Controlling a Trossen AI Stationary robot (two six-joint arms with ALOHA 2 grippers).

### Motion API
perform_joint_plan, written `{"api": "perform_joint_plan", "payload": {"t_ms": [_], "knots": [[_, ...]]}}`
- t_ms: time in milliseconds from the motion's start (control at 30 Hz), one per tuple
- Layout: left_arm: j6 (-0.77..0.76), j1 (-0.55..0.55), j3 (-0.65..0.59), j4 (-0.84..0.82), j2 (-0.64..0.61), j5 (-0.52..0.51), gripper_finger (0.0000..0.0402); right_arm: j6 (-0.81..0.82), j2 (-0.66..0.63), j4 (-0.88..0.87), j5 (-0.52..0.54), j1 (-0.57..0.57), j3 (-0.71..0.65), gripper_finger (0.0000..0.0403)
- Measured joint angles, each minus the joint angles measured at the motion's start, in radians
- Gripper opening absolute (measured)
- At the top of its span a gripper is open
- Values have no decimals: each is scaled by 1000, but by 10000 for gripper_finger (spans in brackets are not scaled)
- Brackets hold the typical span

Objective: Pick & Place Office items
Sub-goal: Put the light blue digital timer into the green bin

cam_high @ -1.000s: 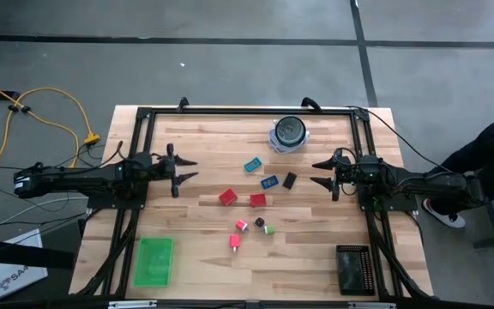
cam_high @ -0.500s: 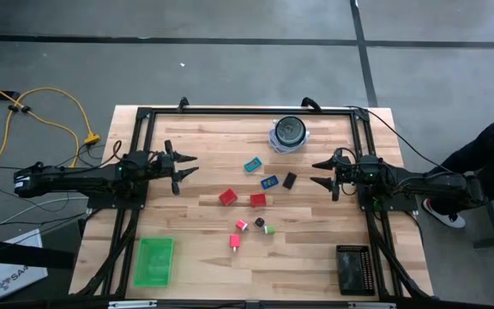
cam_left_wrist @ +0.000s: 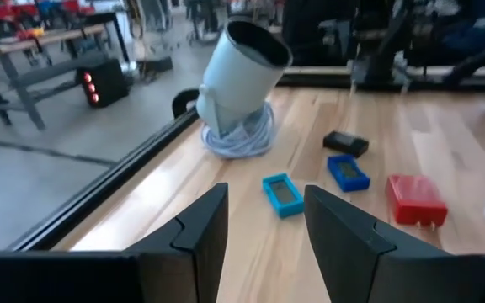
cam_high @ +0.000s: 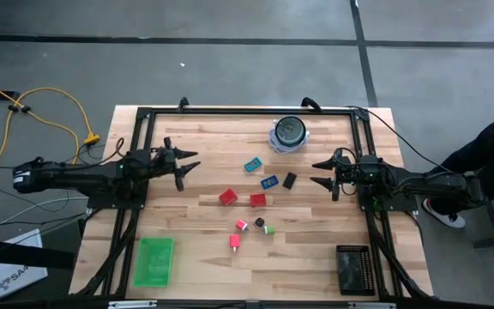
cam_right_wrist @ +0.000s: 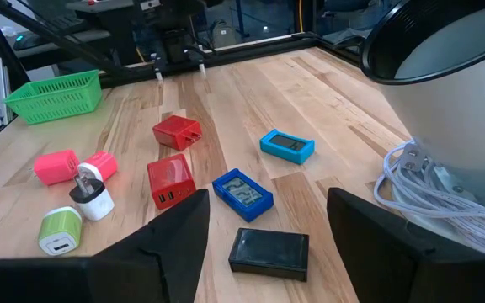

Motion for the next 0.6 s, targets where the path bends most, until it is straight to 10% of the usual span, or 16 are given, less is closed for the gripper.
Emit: {"api": "perform_joint_plan", "payload": {"t_ms": [600], "knots": [[-120,-43,465,-221,546,-93,150,0,0,0,0,0,0,229]]}}
